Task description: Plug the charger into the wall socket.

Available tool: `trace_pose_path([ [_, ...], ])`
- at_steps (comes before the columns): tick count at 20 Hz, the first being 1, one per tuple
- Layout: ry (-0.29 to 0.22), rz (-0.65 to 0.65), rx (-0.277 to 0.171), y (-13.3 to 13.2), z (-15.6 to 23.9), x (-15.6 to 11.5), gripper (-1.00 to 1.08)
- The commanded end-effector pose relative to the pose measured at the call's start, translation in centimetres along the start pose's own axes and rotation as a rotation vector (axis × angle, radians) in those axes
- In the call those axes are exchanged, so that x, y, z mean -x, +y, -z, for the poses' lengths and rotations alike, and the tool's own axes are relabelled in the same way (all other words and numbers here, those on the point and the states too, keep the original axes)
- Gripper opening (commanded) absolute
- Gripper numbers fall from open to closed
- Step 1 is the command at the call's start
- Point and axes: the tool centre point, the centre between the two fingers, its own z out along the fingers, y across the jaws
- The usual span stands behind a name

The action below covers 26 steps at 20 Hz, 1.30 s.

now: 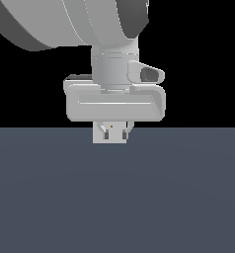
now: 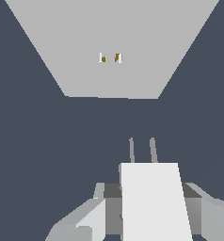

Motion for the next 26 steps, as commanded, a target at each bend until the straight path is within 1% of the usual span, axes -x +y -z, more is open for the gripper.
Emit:
trace_pose_path([
  [1,0.0,-0.01,0.005,-0.7,0.3,-0.7,-1.0],
  [12,-0.003,-0.034,0.018,-2.4,1.0,-2.5,-1.0],
  [22,-0.005,-0.035,0.018,-2.4,0.9,-2.6,-1.0],
  [26,-0.005,-0.035,0.018,-2.4,0.8,-3.0,-1.0],
])
